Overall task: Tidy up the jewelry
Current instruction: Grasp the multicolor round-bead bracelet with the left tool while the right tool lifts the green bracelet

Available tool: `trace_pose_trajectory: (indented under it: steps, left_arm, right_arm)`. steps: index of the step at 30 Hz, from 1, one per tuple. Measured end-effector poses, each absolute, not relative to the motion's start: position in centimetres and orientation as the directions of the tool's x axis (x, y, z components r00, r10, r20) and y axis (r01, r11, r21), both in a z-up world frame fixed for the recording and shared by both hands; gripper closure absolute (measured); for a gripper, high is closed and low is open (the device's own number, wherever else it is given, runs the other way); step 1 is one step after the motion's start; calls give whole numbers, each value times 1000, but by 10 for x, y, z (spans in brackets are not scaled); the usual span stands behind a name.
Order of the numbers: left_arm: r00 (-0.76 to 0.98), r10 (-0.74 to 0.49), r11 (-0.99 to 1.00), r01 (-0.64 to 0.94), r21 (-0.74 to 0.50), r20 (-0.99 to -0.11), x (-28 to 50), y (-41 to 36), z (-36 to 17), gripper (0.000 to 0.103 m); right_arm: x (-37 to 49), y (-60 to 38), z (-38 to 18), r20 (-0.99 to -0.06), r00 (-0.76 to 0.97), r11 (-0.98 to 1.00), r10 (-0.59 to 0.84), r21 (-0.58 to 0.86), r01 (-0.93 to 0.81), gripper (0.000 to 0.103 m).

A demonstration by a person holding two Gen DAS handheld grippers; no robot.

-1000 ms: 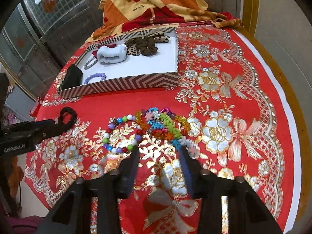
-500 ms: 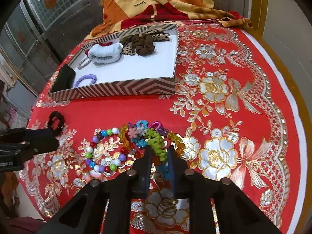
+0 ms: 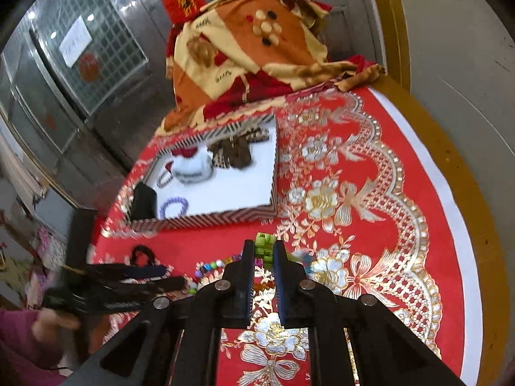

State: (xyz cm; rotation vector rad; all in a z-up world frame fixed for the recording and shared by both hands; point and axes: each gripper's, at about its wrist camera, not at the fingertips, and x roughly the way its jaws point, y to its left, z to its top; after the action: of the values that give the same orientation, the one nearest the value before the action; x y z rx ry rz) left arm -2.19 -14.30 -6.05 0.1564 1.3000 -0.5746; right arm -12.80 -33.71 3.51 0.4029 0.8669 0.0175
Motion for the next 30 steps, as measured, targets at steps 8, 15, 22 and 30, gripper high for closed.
trace_pose_trajectory:
  steps: [8, 15, 22, 30]
  left_arm:
    - [197, -204, 827, 559, -61, -959, -24, -169, -74, 52]
    - [229, -178, 817, 577, -14, -957, -23, -180, -78, 63]
    - [226, -225, 806, 590, -51, -948, -18, -182, -80, 95]
    - [222, -288, 829, 545, -127, -931, -15, -156, -54, 95]
  right_arm:
    - [-134, -345, 39, -718, 664, 905, 206, 398, 150, 93]
    - [-132, -345, 42, -709, 669, 901, 222, 411, 136, 93]
    - [-128, -345, 44, -709, 667, 903, 229, 411, 127, 93]
    - [-121, -337, 55, -704, 670, 914, 237, 395, 91, 93]
